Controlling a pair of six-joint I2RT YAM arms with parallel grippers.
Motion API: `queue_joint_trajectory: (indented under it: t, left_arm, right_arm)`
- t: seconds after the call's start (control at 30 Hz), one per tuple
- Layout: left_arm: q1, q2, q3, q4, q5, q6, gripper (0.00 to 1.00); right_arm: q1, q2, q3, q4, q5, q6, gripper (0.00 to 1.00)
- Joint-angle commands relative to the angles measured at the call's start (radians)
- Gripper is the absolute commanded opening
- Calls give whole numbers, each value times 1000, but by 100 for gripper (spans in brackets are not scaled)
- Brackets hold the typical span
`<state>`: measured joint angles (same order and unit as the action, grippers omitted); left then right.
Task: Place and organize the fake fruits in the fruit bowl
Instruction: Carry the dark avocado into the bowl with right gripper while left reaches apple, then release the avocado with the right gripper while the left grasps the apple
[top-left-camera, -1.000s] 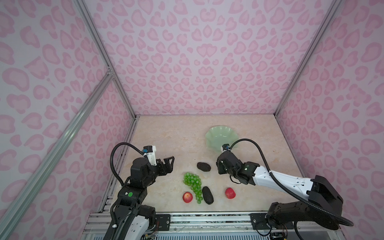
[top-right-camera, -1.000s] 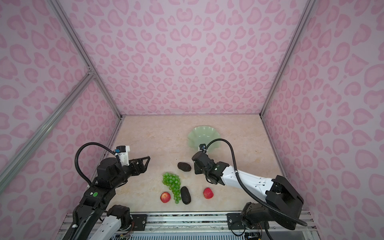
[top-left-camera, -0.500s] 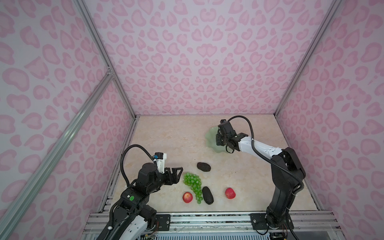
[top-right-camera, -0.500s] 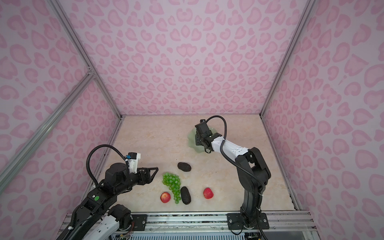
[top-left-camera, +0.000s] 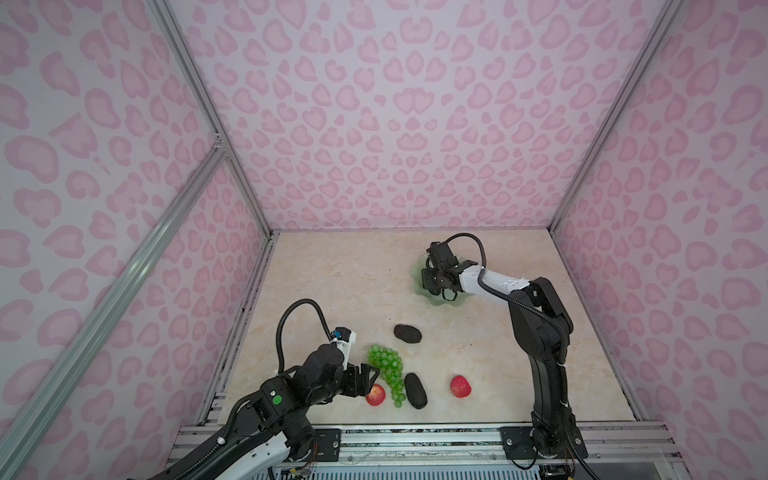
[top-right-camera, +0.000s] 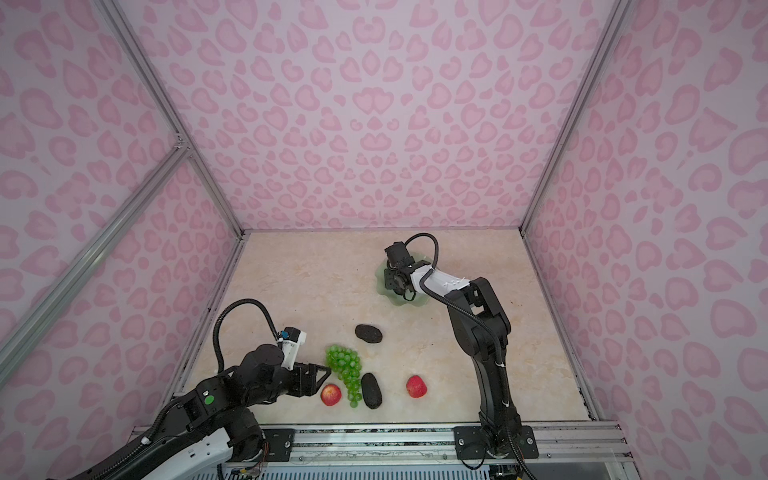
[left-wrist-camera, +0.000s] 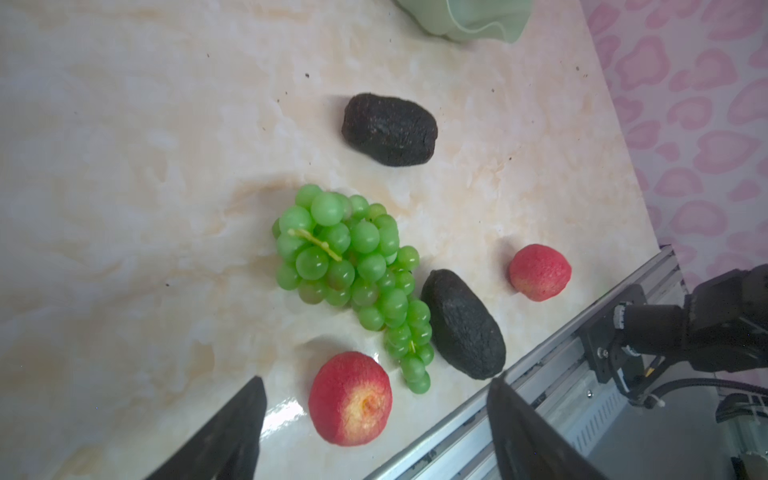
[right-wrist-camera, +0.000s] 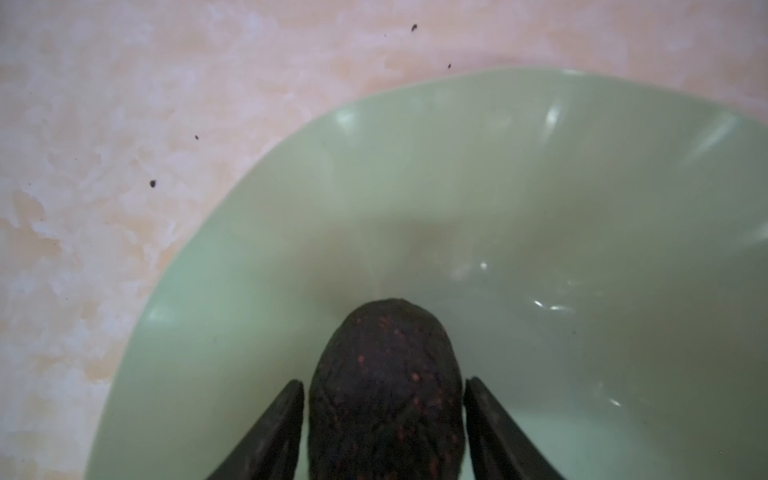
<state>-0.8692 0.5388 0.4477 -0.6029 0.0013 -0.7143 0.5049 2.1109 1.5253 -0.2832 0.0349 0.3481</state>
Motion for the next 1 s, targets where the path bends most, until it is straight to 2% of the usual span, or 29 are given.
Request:
queue_joint_trajectory:
  t: [0.0, 0.17, 0.27, 0.53, 0.7, 0.97]
  left_arm:
    - [-71, 20, -27, 4, -74, -80, 84]
    - [-166, 86, -41, 22, -113, -115, 83]
    - [-194, 126, -50, 36, -122, -123, 81]
    - [-206, 213, -87, 93, -104, -130, 72]
    - [-208, 239, -110, 139, -104, -128, 68]
    - [-207, 278, -110, 181, -113, -111, 50]
  right_arm:
    - [-17, -27, -16, 20, -29, 3, 73]
    - [-31, -116, -31, 33, -23, 1, 81]
    - [-37, -197, -99, 51, -12, 0, 83]
    - [-45, -426, -243, 90, 26, 9, 87]
    - [-58, -512, -306, 101, 54, 9, 87]
    - [-86, -567, -382, 126, 51, 29, 87]
